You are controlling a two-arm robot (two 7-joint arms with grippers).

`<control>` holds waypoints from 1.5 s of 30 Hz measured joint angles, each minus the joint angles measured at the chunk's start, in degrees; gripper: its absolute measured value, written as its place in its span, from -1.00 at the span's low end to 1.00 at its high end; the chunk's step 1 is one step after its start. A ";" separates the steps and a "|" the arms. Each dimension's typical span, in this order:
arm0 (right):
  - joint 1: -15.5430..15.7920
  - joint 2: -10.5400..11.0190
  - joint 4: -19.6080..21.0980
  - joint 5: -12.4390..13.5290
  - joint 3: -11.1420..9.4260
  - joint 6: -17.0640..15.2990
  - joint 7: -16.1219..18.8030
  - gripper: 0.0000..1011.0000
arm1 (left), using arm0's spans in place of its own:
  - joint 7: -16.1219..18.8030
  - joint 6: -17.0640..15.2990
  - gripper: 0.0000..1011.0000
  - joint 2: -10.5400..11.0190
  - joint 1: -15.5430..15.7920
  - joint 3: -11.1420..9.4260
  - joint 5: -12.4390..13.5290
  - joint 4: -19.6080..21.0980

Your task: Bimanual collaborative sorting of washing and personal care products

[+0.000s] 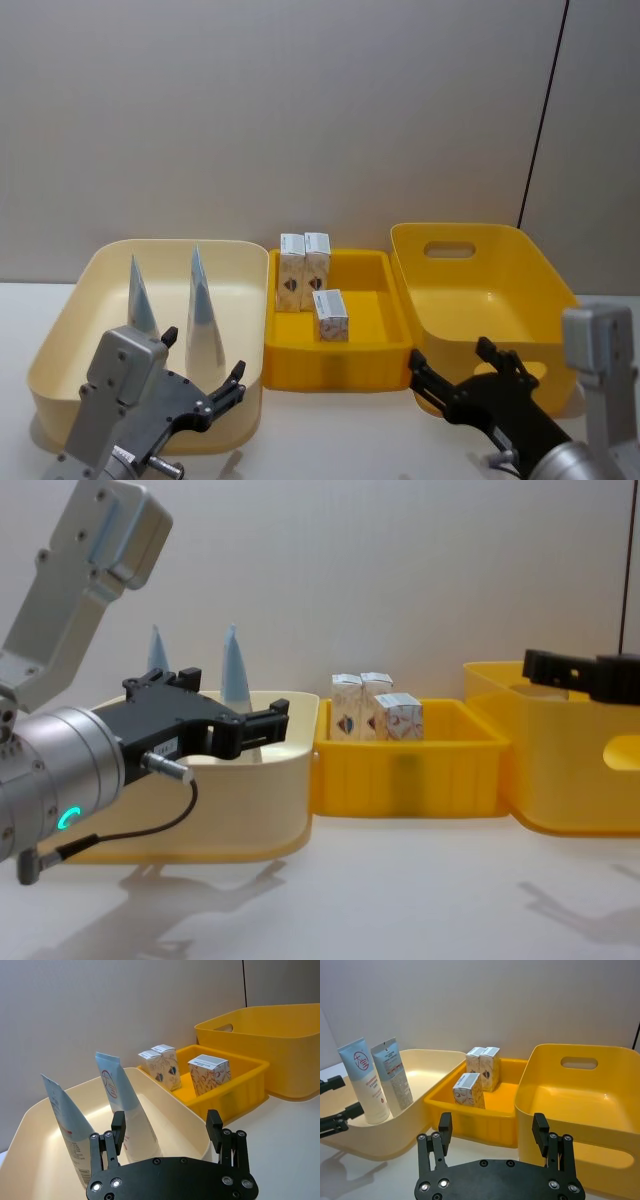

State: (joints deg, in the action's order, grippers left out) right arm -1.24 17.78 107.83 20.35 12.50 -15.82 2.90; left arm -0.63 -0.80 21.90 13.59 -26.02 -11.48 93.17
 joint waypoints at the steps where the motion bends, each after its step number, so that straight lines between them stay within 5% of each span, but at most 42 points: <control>1: -0.41 -0.09 0.36 0.14 0.07 -1.04 -0.11 0.98 | 0.00 0.00 0.98 0.00 0.00 0.00 0.00 0.00; 11: -7.25 -0.46 0.65 0.01 2.09 -12.25 -1.32 0.98 | 0.00 0.00 0.98 0.00 0.00 0.00 0.00 0.00; 18: -15.09 -1.28 -3.69 -2.06 5.17 -17.76 -1.45 0.98 | 0.00 0.00 0.98 -0.01 0.00 0.00 0.00 0.00; 33: -26.83 -5.78 -14.93 -4.15 8.69 -25.20 -2.00 0.98 | 0.00 0.00 0.98 0.00 0.00 0.00 0.00 0.00; 45: -32.33 -9.57 -23.52 -5.29 10.01 -27.82 -3.08 0.98 | 0.00 0.00 0.98 0.00 0.00 0.00 0.00 0.00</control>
State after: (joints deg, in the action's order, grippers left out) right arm -33.56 8.22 84.31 15.06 22.51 -43.64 -0.18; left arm -0.63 -0.80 21.90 13.59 -26.02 -11.48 93.18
